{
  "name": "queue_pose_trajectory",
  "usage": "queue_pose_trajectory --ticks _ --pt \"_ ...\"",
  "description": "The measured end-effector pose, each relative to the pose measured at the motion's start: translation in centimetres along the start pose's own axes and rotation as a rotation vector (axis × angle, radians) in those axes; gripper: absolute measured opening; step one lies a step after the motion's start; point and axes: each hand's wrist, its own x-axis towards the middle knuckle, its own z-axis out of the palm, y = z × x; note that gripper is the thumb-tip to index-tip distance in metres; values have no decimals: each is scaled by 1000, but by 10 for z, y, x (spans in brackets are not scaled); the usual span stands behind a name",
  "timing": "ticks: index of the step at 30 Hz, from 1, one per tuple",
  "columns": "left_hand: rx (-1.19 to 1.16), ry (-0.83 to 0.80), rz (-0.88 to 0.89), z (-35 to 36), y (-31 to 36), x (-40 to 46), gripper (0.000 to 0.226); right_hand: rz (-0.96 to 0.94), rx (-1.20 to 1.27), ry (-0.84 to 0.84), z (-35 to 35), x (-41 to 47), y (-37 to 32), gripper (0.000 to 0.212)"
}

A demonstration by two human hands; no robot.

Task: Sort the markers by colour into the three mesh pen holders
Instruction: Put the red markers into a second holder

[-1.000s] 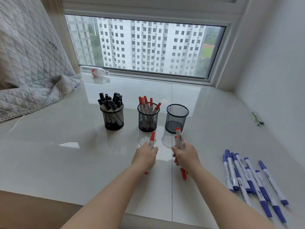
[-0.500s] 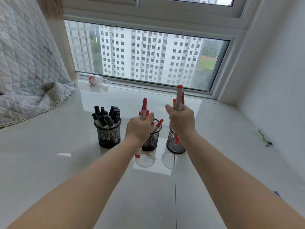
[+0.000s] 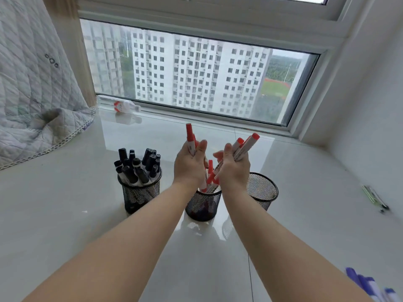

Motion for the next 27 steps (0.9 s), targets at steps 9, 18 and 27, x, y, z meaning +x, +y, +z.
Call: queue_pose_trajectory --ticks 9,18,27 --pt "259 -33 148 -6 -10 -13 21 149 -21 -52 5 -21 30 28" --pt "488 140 335 -11 -25 -49 29 54 -108 -108 -1 -34 30 24" --pt "196 119 -115 -8 -34 -46 14 225 53 -289 -9 -35 31 19"
